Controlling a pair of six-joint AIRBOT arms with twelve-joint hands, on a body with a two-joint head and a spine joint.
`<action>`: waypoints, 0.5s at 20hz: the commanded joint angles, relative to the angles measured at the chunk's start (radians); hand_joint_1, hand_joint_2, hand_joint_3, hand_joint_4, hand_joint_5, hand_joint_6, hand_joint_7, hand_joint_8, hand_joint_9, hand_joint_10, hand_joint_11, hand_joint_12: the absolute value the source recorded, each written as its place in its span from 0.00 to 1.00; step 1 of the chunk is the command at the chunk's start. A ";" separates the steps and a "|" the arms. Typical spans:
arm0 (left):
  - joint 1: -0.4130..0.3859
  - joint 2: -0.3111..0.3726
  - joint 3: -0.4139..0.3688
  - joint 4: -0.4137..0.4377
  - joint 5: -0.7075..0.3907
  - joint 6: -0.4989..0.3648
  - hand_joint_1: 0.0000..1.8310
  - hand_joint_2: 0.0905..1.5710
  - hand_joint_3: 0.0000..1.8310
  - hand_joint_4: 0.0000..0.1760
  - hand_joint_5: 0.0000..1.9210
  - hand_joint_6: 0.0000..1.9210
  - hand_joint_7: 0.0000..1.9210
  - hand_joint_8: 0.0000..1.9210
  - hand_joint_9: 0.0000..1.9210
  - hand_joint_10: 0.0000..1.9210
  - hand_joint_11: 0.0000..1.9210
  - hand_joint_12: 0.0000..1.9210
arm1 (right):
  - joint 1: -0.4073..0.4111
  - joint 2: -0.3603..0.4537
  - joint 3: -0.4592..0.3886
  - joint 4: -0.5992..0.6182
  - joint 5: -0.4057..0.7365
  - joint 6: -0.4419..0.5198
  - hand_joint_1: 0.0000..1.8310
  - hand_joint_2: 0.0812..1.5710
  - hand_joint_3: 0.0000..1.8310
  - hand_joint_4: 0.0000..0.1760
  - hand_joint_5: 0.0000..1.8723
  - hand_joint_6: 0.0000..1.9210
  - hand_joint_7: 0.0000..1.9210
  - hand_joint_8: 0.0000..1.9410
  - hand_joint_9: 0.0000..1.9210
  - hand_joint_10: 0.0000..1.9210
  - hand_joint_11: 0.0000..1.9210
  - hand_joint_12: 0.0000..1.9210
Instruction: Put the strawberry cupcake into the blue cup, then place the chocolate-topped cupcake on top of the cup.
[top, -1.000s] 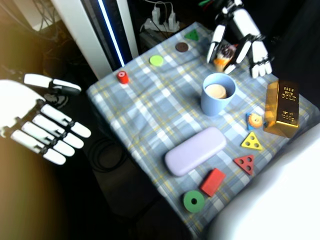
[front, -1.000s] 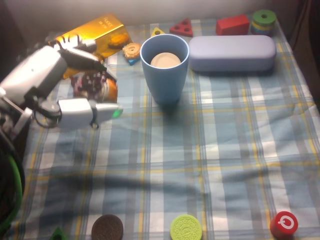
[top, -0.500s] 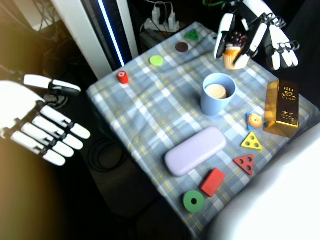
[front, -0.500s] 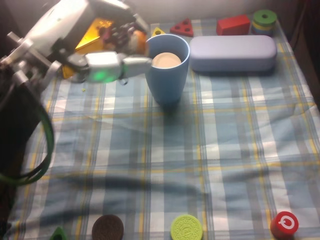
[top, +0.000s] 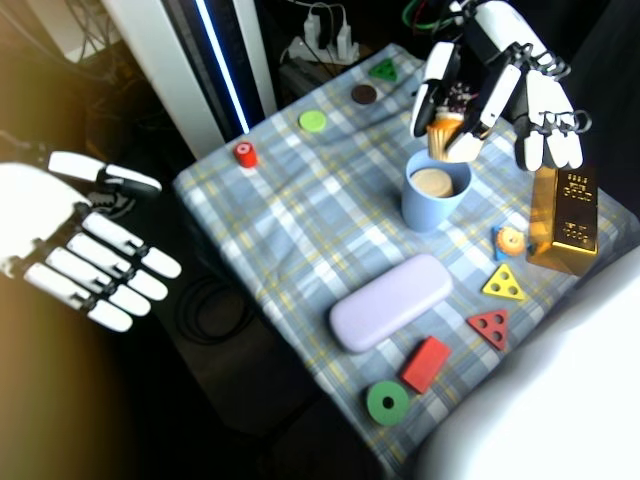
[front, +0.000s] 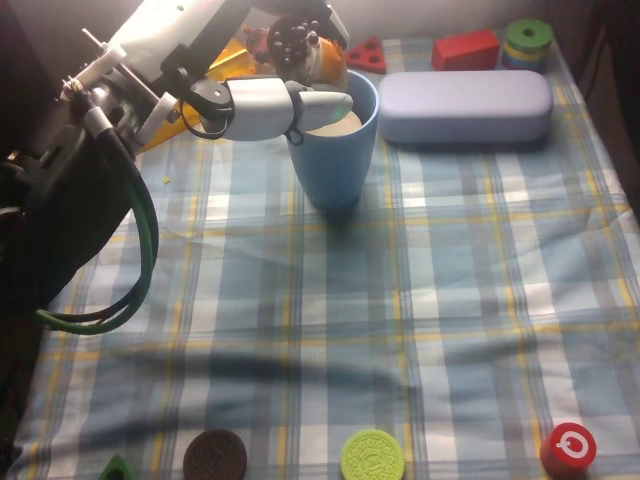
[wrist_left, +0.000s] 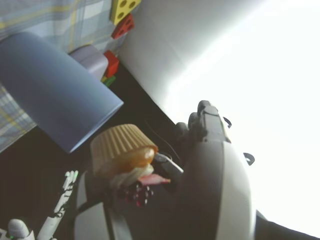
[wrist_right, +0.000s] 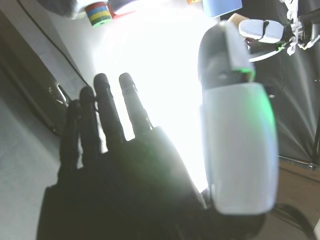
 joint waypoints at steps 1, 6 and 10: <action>-0.013 -0.005 0.006 0.021 -0.115 -0.006 0.58 0.65 0.00 0.98 0.57 0.41 0.23 0.00 0.16 0.00 0.03 0.26 | 0.002 -0.001 0.005 0.037 0.112 0.009 0.00 0.68 0.00 0.00 0.00 0.00 0.08 0.00 0.02 0.00 0.00 0.00; -0.011 -0.012 0.010 0.017 -0.118 -0.006 0.57 0.66 0.00 1.00 0.55 0.44 0.22 0.00 0.15 0.00 0.00 0.30 | -0.001 -0.004 0.005 0.037 0.115 0.013 0.00 0.66 0.00 0.00 0.00 0.00 0.08 0.00 0.01 0.00 0.00 0.00; -0.006 -0.016 0.010 0.015 -0.118 -0.006 0.58 0.65 0.00 1.00 0.57 0.41 0.20 0.00 0.14 0.00 0.00 0.29 | -0.004 -0.005 0.005 0.038 0.115 0.015 0.00 0.65 0.00 0.00 0.00 0.00 0.08 0.00 0.01 0.00 0.00 0.00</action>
